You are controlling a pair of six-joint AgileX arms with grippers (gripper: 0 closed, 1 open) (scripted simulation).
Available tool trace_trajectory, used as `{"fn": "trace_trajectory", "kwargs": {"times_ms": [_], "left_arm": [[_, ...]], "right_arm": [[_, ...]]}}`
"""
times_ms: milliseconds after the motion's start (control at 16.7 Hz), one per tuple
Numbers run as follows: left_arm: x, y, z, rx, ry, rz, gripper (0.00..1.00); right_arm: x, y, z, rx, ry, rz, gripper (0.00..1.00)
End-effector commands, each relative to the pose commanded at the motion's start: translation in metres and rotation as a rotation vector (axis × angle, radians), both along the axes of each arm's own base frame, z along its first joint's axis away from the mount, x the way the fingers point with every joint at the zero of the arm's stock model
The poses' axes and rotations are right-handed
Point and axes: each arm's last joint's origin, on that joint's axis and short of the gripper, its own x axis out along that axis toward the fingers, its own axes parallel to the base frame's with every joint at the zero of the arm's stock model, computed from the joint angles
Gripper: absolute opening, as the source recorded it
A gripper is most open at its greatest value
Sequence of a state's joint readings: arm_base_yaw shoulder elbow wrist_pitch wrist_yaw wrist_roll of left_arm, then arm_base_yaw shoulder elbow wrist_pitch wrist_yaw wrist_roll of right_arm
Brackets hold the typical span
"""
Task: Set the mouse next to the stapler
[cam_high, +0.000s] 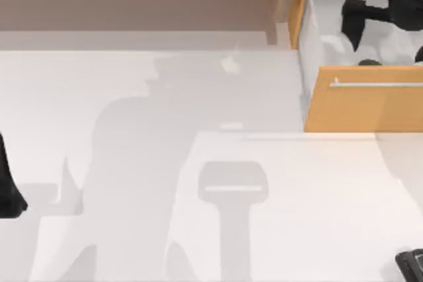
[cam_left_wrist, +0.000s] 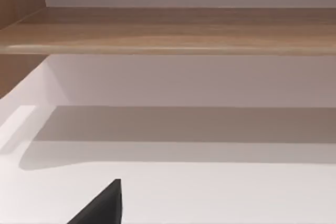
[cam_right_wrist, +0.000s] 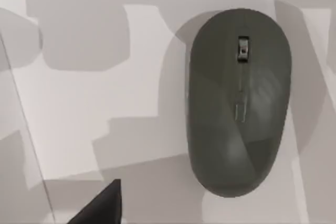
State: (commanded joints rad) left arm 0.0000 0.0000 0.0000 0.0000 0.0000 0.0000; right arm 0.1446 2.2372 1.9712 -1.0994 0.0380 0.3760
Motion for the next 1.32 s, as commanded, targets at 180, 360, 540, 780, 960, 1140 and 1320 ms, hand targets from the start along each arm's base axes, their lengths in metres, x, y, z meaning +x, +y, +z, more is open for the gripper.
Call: {"fn": "trace_trajectory", "kwargs": {"times_ms": [180, 360, 540, 780, 960, 1140, 1320], "left_arm": [[0.0, 0.0, 0.0, 0.0, 0.0, 0.0, 1.0], [0.0, 0.0, 0.0, 0.0, 0.0, 0.0, 1.0], [0.0, 0.0, 0.0, 0.0, 0.0, 0.0, 1.0], [0.0, 0.0, 0.0, 0.0, 0.0, 0.0, 1.0], [0.0, 0.0, 0.0, 0.0, 0.0, 0.0, 1.0], [0.0, 0.0, 0.0, 0.0, 0.0, 0.0, 1.0], [0.0, 0.0, 0.0, 0.0, 0.0, 0.0, 1.0]], "right_arm": [[0.018, 0.003, -0.03, -0.012, 0.088, -0.033, 1.0], [0.026, 0.004, -0.039, -0.014, 0.107, -0.05, 1.0], [0.026, 0.004, -0.039, -0.014, 0.108, -0.05, 1.0], [0.026, 0.002, -0.04, -0.013, 0.108, -0.052, 1.0], [0.026, 0.003, -0.045, -0.014, 0.108, -0.05, 1.0], [0.027, 0.003, -0.051, -0.014, 0.109, -0.05, 1.0], [0.027, 0.003, -0.055, -0.014, 0.108, -0.05, 1.0]]}}
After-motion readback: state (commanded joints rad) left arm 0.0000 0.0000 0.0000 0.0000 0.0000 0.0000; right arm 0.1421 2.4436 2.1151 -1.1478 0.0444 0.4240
